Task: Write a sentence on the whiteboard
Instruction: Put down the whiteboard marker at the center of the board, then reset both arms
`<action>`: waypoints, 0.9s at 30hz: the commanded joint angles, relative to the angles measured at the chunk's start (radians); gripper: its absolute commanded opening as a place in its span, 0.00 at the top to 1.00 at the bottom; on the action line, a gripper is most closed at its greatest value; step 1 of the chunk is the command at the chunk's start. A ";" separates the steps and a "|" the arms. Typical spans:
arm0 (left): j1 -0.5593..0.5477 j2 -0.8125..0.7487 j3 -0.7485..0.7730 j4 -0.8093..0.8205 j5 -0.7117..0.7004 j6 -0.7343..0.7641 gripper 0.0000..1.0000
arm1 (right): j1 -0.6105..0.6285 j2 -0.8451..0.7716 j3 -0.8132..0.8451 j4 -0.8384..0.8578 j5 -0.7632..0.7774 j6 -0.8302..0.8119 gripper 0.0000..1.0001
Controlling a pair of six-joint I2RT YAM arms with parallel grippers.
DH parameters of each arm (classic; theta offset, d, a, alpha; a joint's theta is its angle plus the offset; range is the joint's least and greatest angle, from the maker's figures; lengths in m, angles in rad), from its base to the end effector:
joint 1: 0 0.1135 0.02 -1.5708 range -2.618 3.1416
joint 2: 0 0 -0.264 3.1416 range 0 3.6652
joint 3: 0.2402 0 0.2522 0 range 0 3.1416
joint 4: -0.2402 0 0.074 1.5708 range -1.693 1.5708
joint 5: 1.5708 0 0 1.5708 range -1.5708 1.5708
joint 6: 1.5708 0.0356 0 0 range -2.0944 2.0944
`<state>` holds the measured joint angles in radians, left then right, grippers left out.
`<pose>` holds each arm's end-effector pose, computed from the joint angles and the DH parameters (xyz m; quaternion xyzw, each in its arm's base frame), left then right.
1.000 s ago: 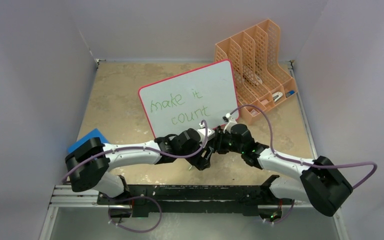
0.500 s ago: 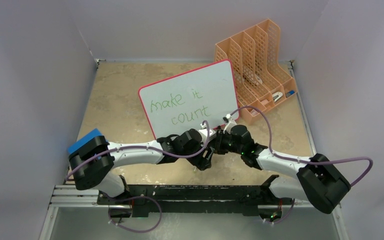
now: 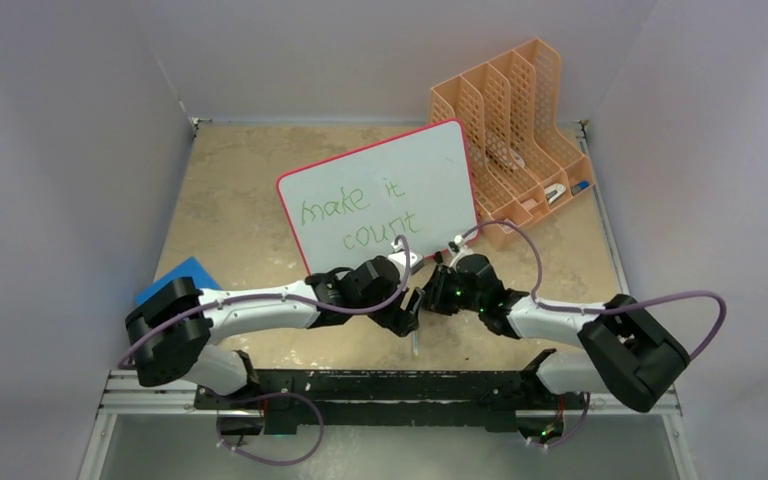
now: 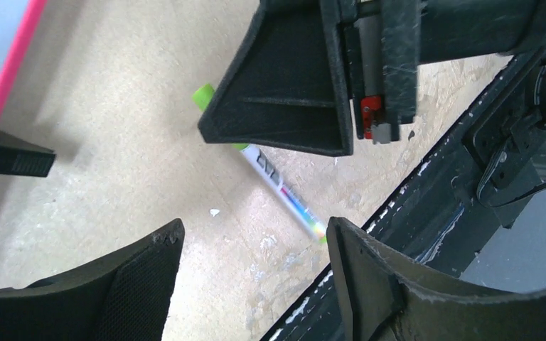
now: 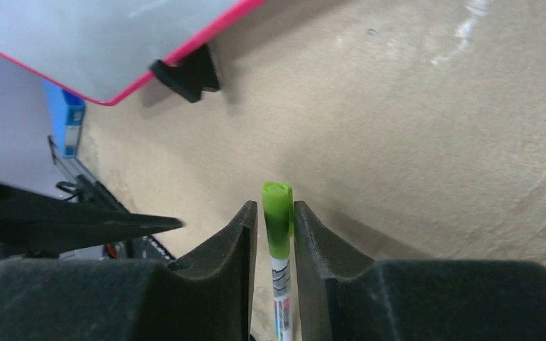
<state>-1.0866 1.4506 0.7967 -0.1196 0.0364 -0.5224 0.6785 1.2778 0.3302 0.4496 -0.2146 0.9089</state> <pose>0.1374 -0.2641 0.1977 0.2633 0.8830 -0.2913 0.2571 0.1751 0.1509 0.1504 0.0439 0.8552 0.4268 0.2907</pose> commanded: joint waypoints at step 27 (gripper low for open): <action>0.333 -0.684 0.383 -0.670 -0.336 -0.067 0.01 | 0.000 -0.509 0.422 -0.644 0.994 -0.268 0.09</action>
<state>-0.7593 0.8722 1.1187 -0.7086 -0.1871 -0.6022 0.6796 0.8349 0.6674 -0.0788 0.5148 0.7422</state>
